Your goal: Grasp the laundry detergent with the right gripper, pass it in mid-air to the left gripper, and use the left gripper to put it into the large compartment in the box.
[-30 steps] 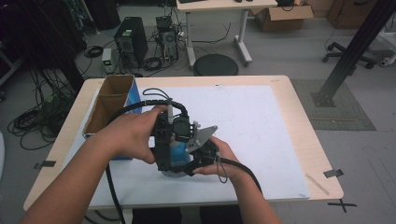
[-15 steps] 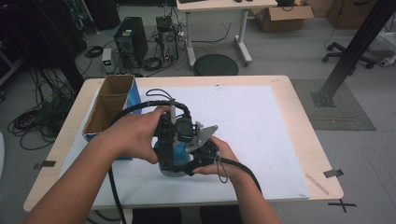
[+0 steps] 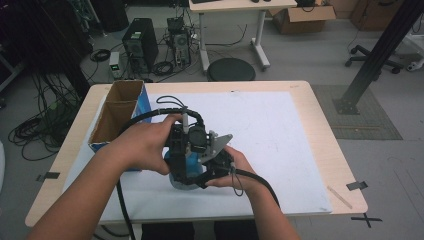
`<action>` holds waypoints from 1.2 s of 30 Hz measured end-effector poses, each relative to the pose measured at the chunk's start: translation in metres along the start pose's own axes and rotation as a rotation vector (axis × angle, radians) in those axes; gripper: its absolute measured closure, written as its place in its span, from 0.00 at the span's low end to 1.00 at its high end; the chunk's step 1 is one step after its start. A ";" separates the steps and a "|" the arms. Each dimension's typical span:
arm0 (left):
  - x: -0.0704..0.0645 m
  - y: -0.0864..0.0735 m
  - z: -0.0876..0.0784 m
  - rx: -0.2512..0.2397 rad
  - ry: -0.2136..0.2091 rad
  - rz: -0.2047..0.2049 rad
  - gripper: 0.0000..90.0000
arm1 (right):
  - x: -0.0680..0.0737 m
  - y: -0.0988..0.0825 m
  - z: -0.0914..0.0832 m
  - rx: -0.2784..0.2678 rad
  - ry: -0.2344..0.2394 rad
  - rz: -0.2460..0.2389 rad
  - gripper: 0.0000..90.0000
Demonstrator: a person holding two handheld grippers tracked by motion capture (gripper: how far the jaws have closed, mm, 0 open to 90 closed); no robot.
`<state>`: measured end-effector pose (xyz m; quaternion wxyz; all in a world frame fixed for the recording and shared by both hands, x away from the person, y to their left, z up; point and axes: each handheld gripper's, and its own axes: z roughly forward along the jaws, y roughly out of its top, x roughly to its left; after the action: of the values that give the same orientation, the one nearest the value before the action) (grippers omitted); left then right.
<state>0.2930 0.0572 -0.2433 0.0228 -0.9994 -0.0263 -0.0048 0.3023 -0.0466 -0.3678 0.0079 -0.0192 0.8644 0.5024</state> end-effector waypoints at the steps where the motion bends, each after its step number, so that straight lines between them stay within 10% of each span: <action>1: 0.000 0.000 0.000 -0.002 0.001 -0.001 0.15 | 0.000 0.000 0.000 0.001 -0.001 0.001 0.50; 36: 0.000 -0.003 -0.002 -0.002 0.029 0.001 0.36 | -0.001 0.001 0.004 0.005 0.002 0.005 0.50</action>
<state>0.2923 0.0603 -0.2411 0.0223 -0.9992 -0.0255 -0.0191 0.3031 -0.0428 -0.3692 0.0057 -0.0176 0.8657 0.5002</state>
